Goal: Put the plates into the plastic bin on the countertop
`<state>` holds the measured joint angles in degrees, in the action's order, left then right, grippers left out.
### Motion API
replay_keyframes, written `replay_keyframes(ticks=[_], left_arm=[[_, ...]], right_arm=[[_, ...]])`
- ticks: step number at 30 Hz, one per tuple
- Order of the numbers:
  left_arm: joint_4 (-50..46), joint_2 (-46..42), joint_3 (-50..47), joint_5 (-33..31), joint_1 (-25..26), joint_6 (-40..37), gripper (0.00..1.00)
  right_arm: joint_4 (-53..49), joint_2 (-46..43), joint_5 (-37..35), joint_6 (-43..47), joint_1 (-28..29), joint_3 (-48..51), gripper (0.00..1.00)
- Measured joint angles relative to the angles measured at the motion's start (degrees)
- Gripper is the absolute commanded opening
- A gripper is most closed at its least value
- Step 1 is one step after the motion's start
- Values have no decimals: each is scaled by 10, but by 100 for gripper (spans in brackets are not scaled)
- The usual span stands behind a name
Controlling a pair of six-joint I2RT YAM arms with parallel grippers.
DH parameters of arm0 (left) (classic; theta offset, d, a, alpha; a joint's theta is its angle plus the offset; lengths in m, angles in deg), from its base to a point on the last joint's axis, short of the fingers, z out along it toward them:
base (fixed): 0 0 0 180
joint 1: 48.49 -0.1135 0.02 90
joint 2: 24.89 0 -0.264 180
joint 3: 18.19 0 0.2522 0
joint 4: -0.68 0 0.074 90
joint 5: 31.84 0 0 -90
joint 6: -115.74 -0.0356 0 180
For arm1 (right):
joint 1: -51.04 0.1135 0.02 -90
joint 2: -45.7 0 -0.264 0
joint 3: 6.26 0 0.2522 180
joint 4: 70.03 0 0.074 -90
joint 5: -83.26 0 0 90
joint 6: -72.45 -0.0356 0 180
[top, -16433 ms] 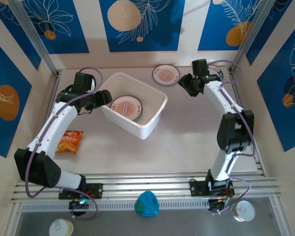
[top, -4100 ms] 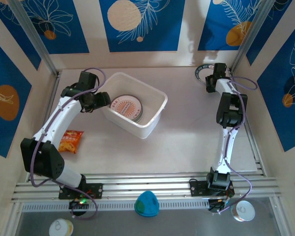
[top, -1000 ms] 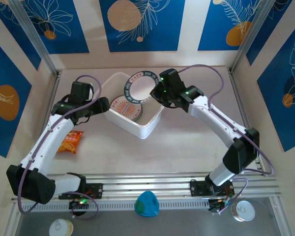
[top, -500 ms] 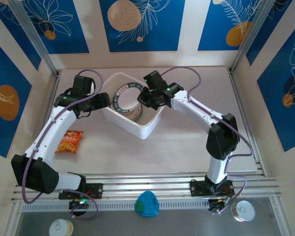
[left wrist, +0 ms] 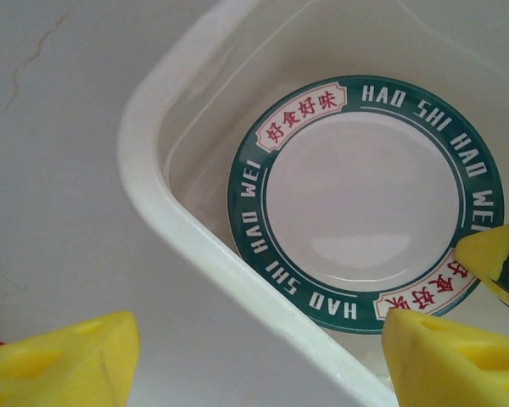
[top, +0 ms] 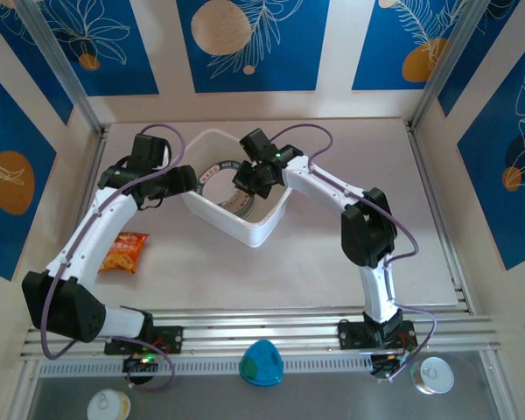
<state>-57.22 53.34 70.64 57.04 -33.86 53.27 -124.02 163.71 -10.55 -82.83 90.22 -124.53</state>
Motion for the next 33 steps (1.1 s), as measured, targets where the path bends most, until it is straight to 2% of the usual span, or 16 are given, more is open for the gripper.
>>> replay_keyframes(ticks=[15,19,23,26,33], left_arm=[[2,26,0,24,0,7,76],[4,30,-2,29,0,12,76],[5,30,-11,32,0,20,76],[4,30,-17,33,0,24,76],[13,30,-17,35,2,26,76]], right_arm=[[-41,22,-2,-14,12,-7,31],[-46,31,-2,-10,12,-7,42],[-54,32,-7,-3,12,-9,61],[-59,32,-16,10,14,-15,68],[-59,-4,-68,61,19,-15,73]])
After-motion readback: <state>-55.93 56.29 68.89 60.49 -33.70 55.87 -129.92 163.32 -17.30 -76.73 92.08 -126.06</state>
